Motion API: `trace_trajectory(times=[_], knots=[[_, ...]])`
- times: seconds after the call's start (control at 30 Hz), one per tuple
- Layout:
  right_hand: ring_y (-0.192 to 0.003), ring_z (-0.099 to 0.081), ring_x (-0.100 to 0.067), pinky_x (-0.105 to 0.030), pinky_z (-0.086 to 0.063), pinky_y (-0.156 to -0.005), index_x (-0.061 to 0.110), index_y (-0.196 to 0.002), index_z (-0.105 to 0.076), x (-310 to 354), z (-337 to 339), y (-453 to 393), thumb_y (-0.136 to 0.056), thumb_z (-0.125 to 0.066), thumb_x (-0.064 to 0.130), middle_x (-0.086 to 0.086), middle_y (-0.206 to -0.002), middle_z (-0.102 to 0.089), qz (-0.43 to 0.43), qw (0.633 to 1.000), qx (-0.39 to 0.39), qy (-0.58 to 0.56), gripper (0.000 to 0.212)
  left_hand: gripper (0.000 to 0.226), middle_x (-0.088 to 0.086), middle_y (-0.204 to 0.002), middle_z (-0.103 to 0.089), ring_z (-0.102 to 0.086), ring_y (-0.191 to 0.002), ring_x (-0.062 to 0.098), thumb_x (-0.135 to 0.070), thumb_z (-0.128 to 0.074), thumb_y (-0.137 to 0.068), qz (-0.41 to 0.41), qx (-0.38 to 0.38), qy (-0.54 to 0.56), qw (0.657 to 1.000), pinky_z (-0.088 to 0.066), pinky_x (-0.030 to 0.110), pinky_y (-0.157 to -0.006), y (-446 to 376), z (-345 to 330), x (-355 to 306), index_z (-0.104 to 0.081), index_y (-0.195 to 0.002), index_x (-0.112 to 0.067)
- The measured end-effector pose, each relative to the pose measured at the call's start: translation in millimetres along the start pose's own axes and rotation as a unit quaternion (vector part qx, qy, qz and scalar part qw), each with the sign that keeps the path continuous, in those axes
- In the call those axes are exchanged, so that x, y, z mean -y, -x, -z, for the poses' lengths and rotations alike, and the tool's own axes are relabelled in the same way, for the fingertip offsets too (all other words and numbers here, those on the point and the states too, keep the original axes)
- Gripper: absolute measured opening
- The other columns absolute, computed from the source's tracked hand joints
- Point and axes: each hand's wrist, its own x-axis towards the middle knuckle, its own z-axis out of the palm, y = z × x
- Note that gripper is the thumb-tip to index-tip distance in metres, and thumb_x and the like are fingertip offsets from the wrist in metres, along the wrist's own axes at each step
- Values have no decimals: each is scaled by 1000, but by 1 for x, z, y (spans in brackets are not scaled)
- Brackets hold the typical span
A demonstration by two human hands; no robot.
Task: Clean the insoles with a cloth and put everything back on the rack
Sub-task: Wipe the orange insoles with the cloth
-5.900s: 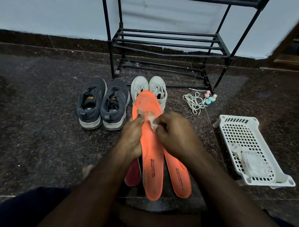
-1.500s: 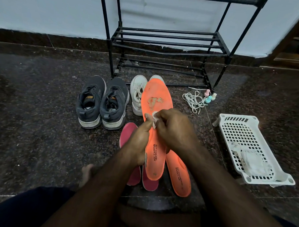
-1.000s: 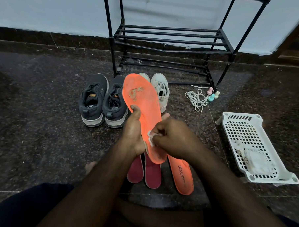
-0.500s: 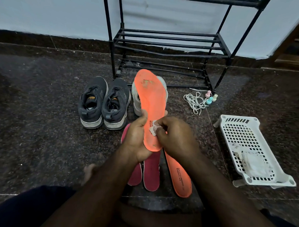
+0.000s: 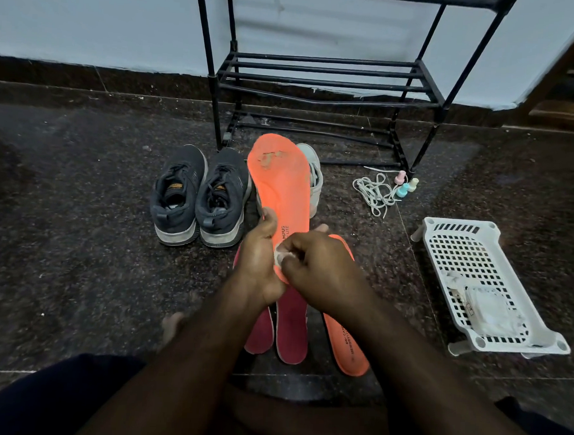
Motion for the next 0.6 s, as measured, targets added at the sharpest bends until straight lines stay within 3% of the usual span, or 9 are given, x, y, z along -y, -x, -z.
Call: trace_trajectory(times=[0.07, 0.13, 0.23, 0.3, 0.4, 0.47, 0.6], knots=[[-70, -59, -6, -20, -42, -61, 20, -82, -72, -1, 1, 2, -81, -64, 19, 5, -74, -69, 1, 999, 43, 18, 8, 75, 24, -120, -69, -63, -118, 36, -65, -29, -99, -19, -7, 6, 1000, -46, 50, -103, -1, -1, -2, -54, -139, -7], [-73, -61, -9, -27, -48, -66, 19, -79, -71, -5, 5, 2, -79, -65, 20, 4, -74, -69, 0, 997, 55, 46, 7, 68, 17, -103, -75, -67, -107, 34, -61, -27, -102, -31, -16, 4, 999, -51, 48, -91, 0, -1, -2, -52, -137, -10], [-86, -60, -17, -33, -48, -75, 19, -86, -72, -11, 8, -4, -80, -63, 20, -1, -90, -67, -9, 997, -26, 70, 11, 63, 12, -99, -76, -73, -93, 26, -56, -24, -104, -41, -9, 4, 999, -54, 41, -81, 0, 1, -2, -56, -128, -7], [-90, -60, -19, -32, -46, -74, 19, -90, -72, -10, 3, -4, -83, -60, 19, -4, -94, -67, -14, 996, -40, 75, 14, 63, 10, -99, -77, -72, -95, 27, -55, -22, -105, -51, -6, 13, 999, -52, 43, -81, 0, 2, -3, -59, -123, -7], [-79, -61, -15, -28, -41, -66, 16, -84, -72, -8, -1, 2, -82, -59, 17, 2, -80, -68, -18, 997, 47, 52, 13, 62, 10, -94, -77, -66, -102, 31, -56, -20, -104, -59, 5, 34, 998, -47, 47, -87, -1, 1, -3, -60, -118, -10], [-69, -57, -8, -24, -37, -61, 16, -79, -72, -8, 5, 3, -79, -62, 15, 8, -70, -64, -30, 997, 65, 8, 10, 62, 10, -92, -78, -66, -100, 31, -56, -20, -104, -64, -1, 48, 997, -47, 48, -86, -2, 2, -5, -60, -117, -10], [-87, -60, -14, -28, -41, -72, 17, -91, -72, -9, 9, 1, -84, -62, 16, 0, -93, -68, -32, 998, -41, 32, 12, 68, 12, -106, -76, -62, -115, 32, -56, -23, -103, -62, -5, 59, 996, -47, 51, -93, -4, 4, -5, -52, -139, -6]])
